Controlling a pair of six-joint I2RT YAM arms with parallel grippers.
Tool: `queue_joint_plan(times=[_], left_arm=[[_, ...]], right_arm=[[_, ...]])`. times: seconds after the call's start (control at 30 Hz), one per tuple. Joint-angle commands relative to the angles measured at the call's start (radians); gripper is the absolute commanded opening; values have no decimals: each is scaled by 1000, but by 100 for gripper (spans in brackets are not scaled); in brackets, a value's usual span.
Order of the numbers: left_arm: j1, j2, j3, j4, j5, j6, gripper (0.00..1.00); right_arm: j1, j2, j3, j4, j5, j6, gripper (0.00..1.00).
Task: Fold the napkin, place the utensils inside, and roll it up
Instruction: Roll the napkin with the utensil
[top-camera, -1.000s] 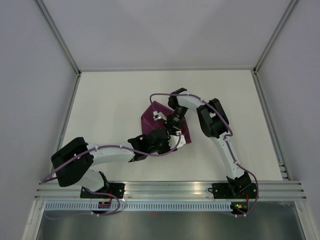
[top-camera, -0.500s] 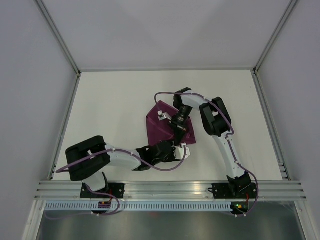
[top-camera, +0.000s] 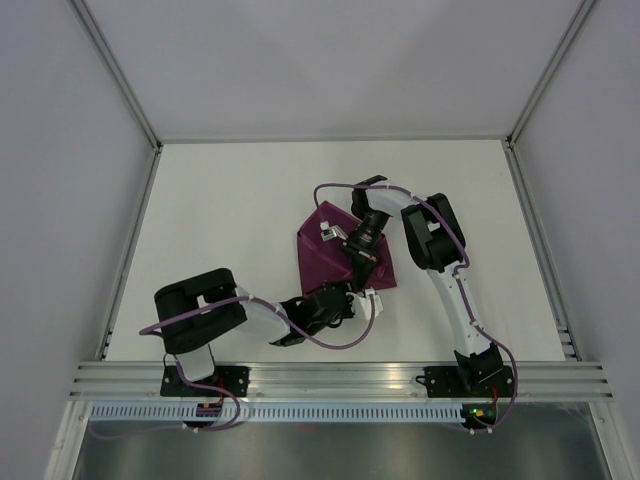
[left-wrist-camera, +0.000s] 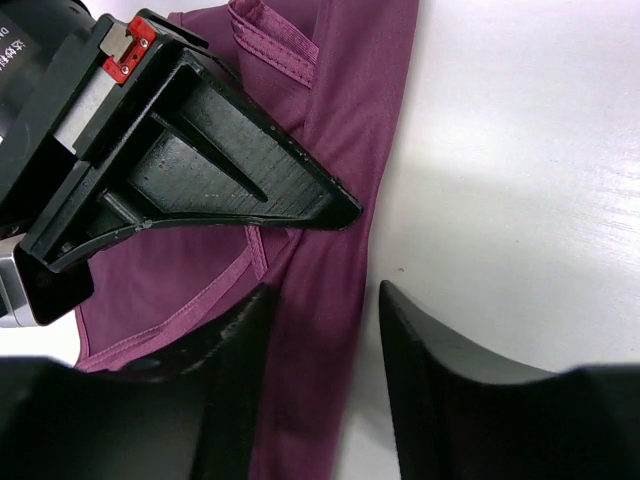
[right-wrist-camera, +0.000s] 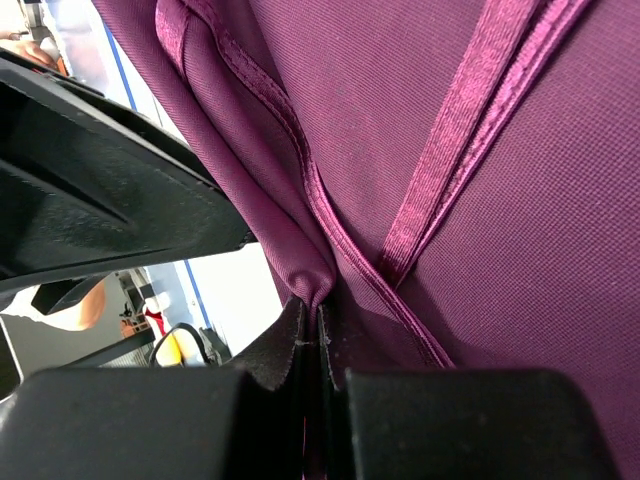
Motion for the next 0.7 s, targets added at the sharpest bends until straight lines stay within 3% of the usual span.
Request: queue_joint_plan(times=[0.0,0.07,0.3,0.53,0.67], left_arm=[[-4,33,-8,19,2,45,51],[-4,42,-2,2,11,54,44],[4,62,29,-68,71,59,36],[31,71,73,-143,146,35,9],[43,71,106,-211,186,8,2]], right_arm=[[-14,64,-17,156,191,-89,1],[-14,66,-16,156,191,-90,0],[-15,70,-8,148,188,-95,0],[-15,72,-5,141,182,-98,0],[-17,70,-5,136,171,-106,0]])
